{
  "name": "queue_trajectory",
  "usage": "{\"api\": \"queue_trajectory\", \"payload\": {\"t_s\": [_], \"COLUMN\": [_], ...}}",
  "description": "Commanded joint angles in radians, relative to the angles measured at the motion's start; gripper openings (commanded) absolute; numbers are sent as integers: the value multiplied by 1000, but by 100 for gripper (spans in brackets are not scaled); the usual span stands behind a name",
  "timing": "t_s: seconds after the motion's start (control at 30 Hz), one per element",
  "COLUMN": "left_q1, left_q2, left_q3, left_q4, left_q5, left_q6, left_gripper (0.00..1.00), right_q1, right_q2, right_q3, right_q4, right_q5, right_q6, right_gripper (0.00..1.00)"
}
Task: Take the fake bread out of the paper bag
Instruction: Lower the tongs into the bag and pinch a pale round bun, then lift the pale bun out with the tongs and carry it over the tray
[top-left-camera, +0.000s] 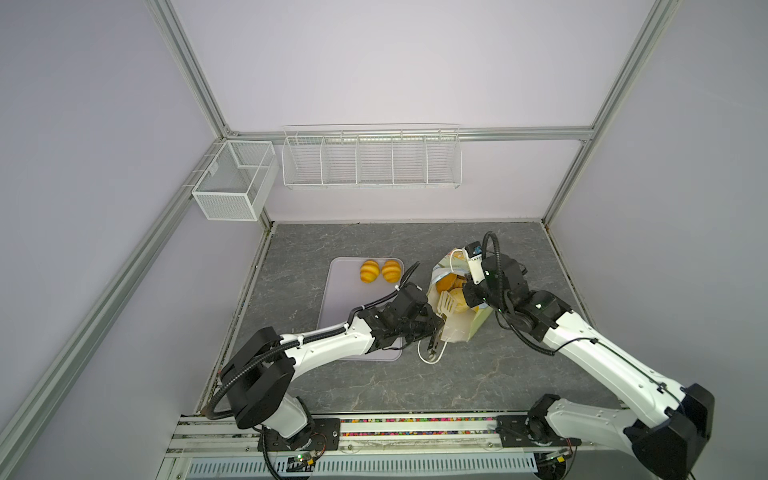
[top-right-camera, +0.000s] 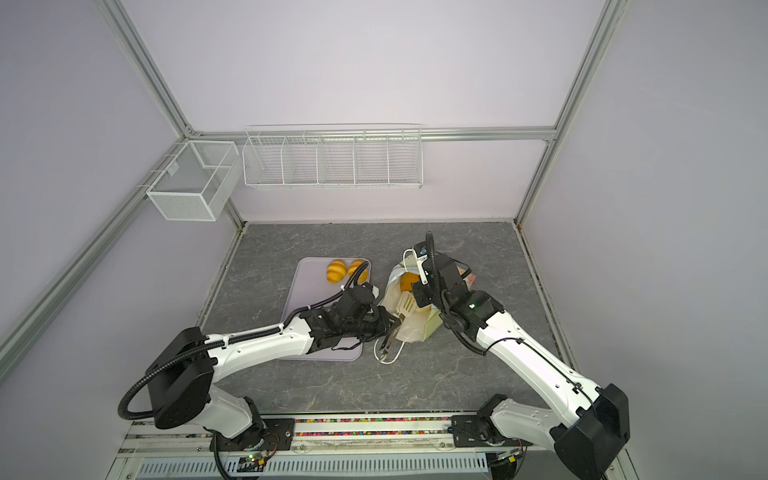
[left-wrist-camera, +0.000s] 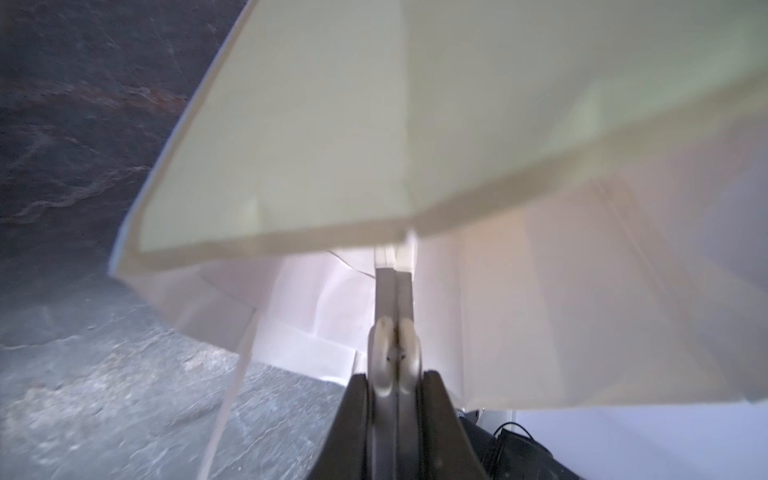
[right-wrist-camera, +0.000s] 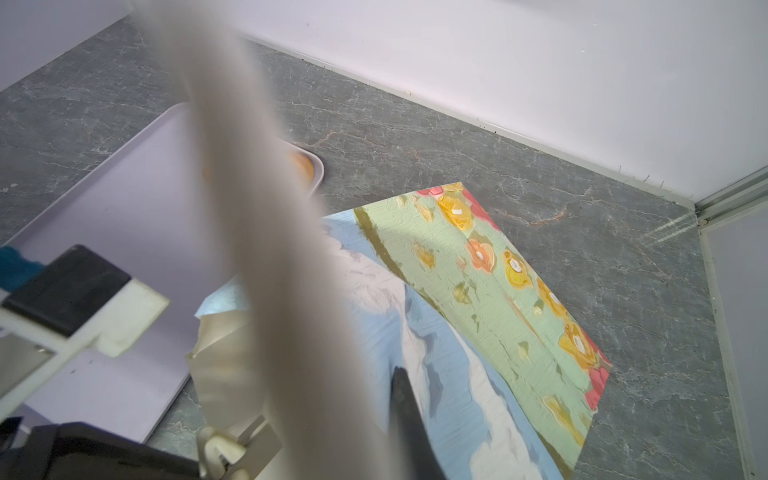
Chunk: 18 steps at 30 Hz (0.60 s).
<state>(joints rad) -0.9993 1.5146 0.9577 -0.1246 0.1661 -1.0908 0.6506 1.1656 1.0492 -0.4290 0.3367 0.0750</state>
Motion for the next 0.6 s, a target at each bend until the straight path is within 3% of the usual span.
{"api": "queue_trajectory", "payload": {"t_s": [0.0,0.27,0.43,0.57], "left_q1": [4,6,29,42], "left_q2": [-80,-229,-326,-419], "left_q3": [52,104,119,128], "left_q4": [-79,-369,-478,-541], "left_q5": [19,-14,8,-37], "left_q6": [105,270,349,388], "left_gripper": [0,0,0,0], "right_q1": [6,4,-1,-3], "right_q2": [12,44,71,89], "right_q3": [31,62,98,118], "right_q4": [1,-13,-35,-58], "right_q5": [16,25,45,57], "right_q6": [-6,-4,5,24], "right_gripper": [7,7,7,7]}}
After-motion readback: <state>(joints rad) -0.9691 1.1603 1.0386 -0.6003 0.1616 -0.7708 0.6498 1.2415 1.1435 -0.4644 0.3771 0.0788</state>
